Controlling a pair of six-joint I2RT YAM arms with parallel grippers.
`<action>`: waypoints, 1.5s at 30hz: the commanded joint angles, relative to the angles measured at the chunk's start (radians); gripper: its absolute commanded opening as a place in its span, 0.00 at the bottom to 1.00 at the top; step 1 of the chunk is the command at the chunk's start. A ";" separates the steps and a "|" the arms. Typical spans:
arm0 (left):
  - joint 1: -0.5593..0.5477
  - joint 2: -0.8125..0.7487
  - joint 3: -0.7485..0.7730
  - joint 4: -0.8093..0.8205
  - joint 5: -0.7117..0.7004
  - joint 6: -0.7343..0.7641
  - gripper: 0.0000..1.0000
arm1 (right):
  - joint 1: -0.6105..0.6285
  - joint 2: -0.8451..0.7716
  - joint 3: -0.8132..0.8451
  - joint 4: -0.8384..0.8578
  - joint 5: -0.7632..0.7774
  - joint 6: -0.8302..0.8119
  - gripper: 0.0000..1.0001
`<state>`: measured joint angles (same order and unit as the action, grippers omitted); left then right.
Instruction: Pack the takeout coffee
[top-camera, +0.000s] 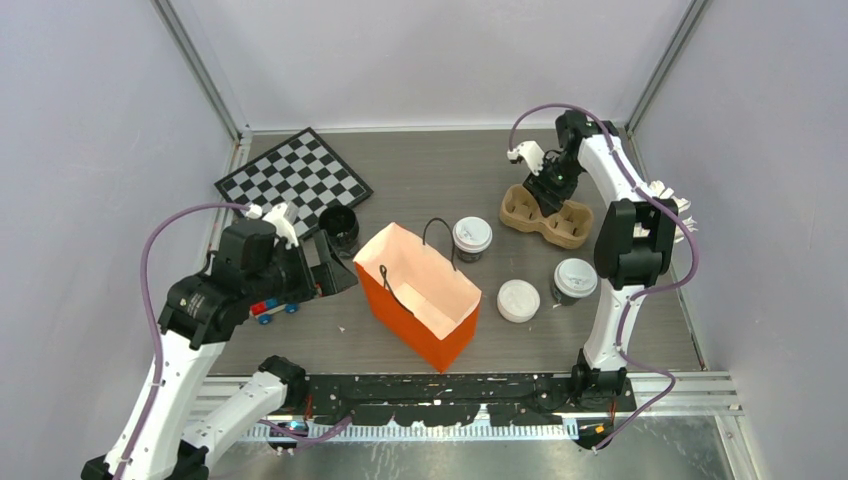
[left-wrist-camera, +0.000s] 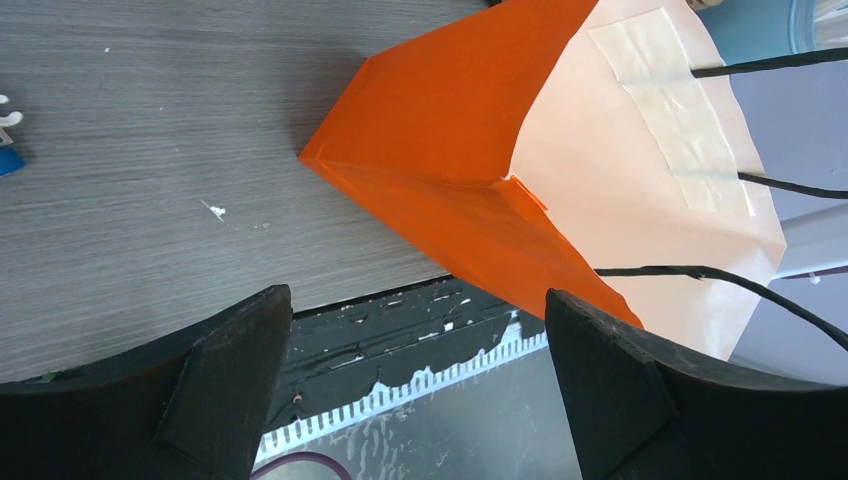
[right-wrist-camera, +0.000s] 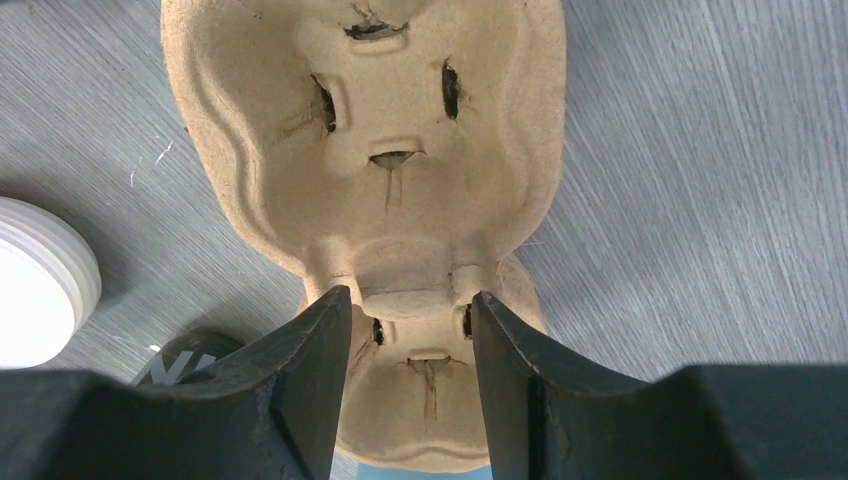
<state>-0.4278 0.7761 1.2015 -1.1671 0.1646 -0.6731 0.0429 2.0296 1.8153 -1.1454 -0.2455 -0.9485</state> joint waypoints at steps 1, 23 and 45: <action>0.001 0.002 -0.002 0.042 -0.013 0.006 1.00 | 0.002 0.005 -0.002 0.020 -0.006 -0.022 0.52; 0.001 -0.006 -0.016 0.058 -0.053 0.010 1.00 | 0.017 -0.010 -0.038 0.067 0.047 -0.023 0.44; 0.001 0.001 -0.018 0.067 -0.051 0.013 1.00 | 0.022 -0.045 0.056 0.028 0.030 0.056 0.38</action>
<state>-0.4278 0.7830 1.1866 -1.1412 0.1230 -0.6724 0.0589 2.0312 1.8042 -1.1053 -0.2039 -0.9180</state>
